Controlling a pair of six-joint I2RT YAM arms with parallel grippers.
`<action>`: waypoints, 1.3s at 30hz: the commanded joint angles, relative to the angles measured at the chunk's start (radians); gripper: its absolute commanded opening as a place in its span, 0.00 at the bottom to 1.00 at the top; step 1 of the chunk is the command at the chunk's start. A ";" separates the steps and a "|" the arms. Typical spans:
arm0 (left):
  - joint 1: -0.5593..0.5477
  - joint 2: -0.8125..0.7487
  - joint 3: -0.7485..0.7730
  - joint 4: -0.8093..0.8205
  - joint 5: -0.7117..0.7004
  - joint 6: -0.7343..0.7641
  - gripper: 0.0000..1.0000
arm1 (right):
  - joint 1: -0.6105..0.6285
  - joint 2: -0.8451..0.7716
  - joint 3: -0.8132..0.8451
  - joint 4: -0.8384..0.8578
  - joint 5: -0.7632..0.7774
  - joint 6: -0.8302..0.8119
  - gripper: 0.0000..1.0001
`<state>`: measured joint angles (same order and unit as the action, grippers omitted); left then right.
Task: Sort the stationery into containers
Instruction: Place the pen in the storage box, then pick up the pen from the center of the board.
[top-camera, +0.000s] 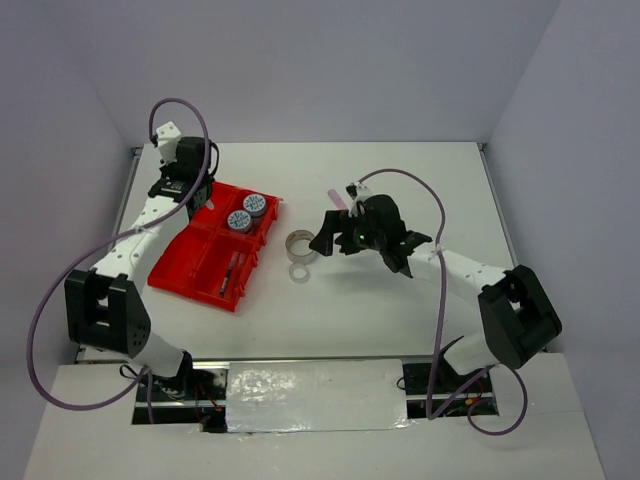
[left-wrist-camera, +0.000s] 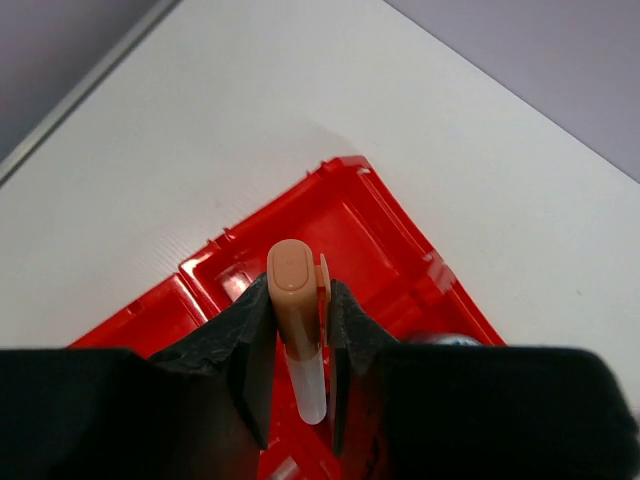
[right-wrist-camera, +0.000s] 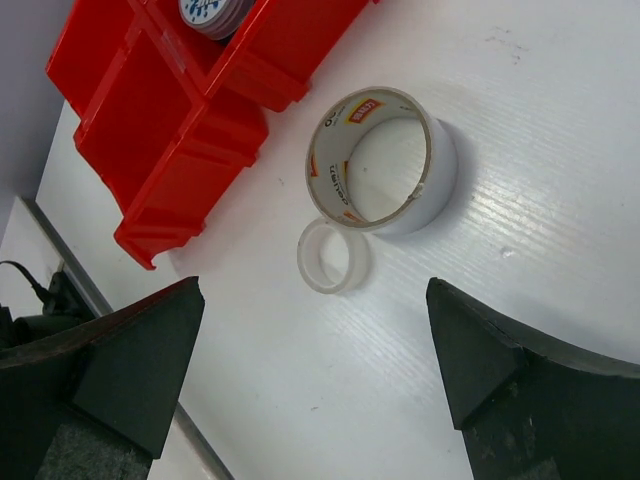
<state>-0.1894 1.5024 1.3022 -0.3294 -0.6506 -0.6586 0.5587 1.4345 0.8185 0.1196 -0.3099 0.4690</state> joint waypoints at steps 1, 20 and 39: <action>0.024 0.041 0.026 0.105 -0.101 0.054 0.13 | 0.006 -0.055 0.011 0.012 0.029 -0.036 1.00; 0.057 0.157 -0.003 0.136 -0.086 0.004 0.90 | -0.013 -0.128 0.008 -0.120 0.178 -0.021 1.00; -0.073 -0.465 -0.125 -0.072 0.298 -0.035 0.99 | -0.042 0.185 0.154 -0.501 0.699 0.367 1.00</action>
<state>-0.2382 1.0756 1.2343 -0.3733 -0.4763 -0.6849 0.5224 1.5585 0.8803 -0.3126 0.2924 0.7727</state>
